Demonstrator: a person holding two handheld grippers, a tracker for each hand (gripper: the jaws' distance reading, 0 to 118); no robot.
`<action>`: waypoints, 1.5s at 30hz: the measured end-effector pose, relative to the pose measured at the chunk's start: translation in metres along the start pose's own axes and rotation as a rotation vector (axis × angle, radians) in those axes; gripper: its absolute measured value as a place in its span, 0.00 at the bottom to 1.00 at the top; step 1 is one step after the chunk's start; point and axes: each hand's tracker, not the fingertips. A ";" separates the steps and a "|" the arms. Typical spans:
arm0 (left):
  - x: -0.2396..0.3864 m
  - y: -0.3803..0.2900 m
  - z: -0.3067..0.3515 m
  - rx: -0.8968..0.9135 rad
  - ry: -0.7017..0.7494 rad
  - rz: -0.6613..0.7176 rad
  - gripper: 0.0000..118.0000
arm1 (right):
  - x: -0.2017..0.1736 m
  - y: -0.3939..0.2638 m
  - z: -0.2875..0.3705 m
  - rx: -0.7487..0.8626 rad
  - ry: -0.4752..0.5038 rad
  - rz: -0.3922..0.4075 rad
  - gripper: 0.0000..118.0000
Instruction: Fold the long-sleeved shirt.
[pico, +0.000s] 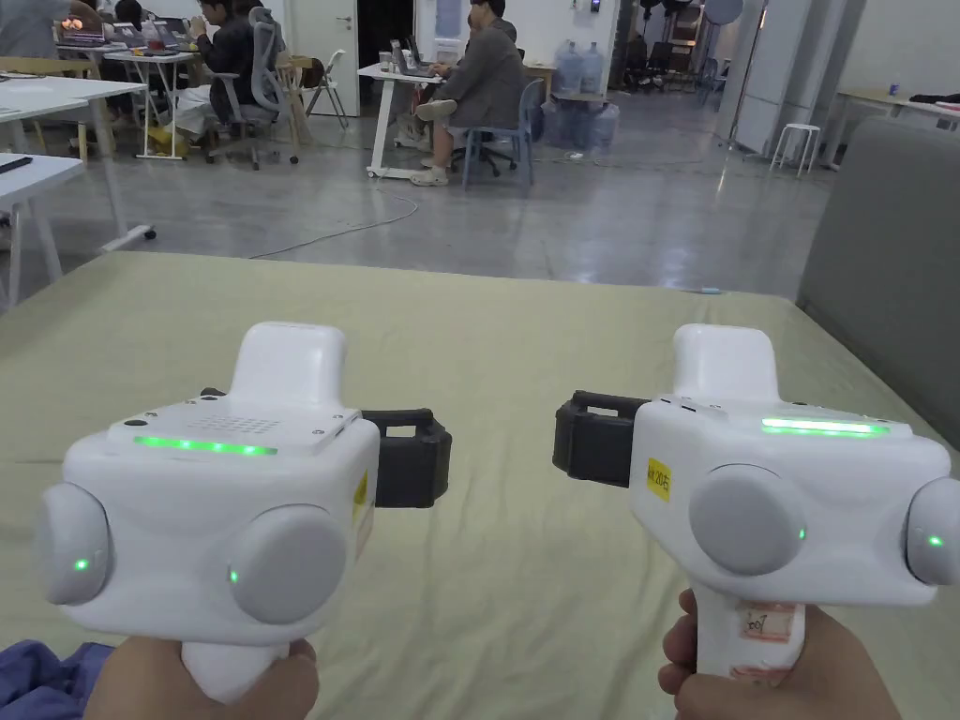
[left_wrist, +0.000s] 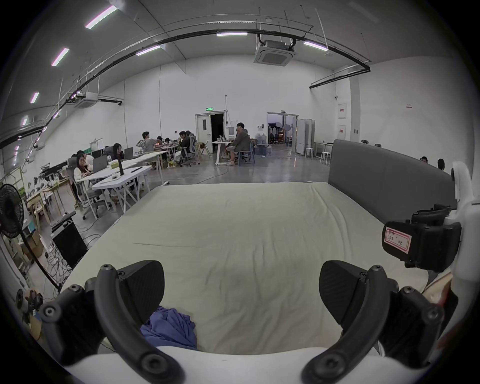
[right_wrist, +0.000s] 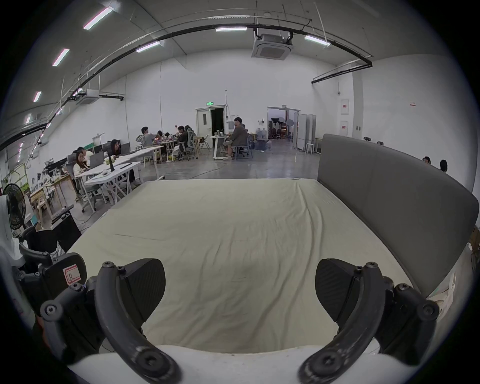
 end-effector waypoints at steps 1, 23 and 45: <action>0.000 0.000 0.000 0.000 -0.004 -0.001 1.00 | 0.000 0.000 0.001 0.001 0.001 -0.001 0.98; 0.001 0.002 0.003 -0.002 -0.035 0.007 0.98 | 0.002 0.001 0.003 -0.002 -0.001 0.006 0.98; 0.003 0.003 0.005 -0.008 -0.054 0.007 0.98 | 0.000 0.002 0.010 0.013 0.009 0.008 0.98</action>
